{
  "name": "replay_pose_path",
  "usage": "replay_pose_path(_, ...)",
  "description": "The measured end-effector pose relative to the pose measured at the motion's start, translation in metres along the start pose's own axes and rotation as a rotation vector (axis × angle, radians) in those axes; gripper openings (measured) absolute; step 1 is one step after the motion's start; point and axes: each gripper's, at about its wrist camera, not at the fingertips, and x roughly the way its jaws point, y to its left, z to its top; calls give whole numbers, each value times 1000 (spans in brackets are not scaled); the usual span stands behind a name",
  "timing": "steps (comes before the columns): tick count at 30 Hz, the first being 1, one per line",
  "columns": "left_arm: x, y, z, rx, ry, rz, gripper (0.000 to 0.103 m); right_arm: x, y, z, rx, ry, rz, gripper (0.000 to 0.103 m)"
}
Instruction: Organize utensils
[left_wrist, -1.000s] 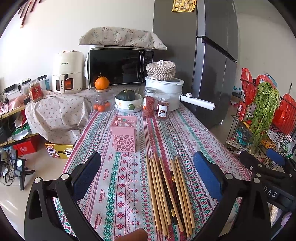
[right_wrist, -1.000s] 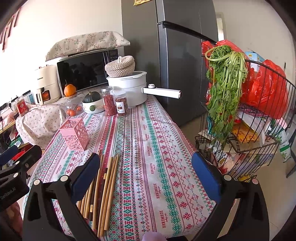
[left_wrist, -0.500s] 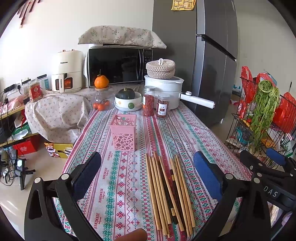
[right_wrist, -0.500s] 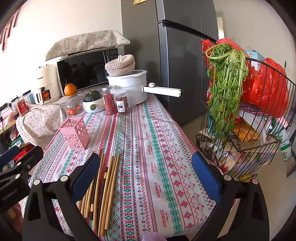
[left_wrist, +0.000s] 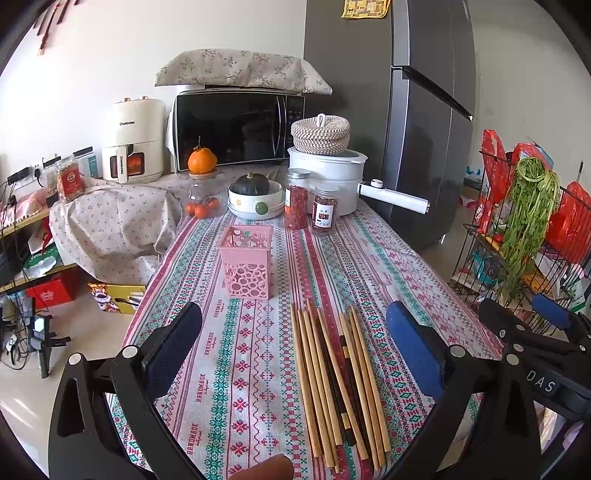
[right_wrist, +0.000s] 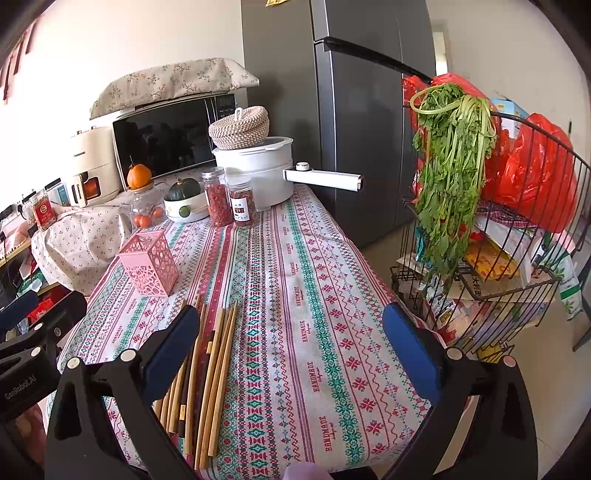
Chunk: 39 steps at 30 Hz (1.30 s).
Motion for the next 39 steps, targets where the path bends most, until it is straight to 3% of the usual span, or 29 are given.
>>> replay_pose_path(21,4,-2,-5,1,13,5,96,3,0,-2,-4,13,-9,96)
replay_pose_path(29,10,-1,-2,5,52,19,96,8,-2,-2,0,34,-5,96)
replay_pose_path(33,34,14,4,-70,181,-6,96,32,-7,3,55,178,64,96)
replay_pose_path(36,72,34,14,-198,382,-129,96,68,-19,13,169,385,156,96)
replay_pose_path(39,104,35,15,-173,515,-106,96,96,-24,21,210,486,162,96)
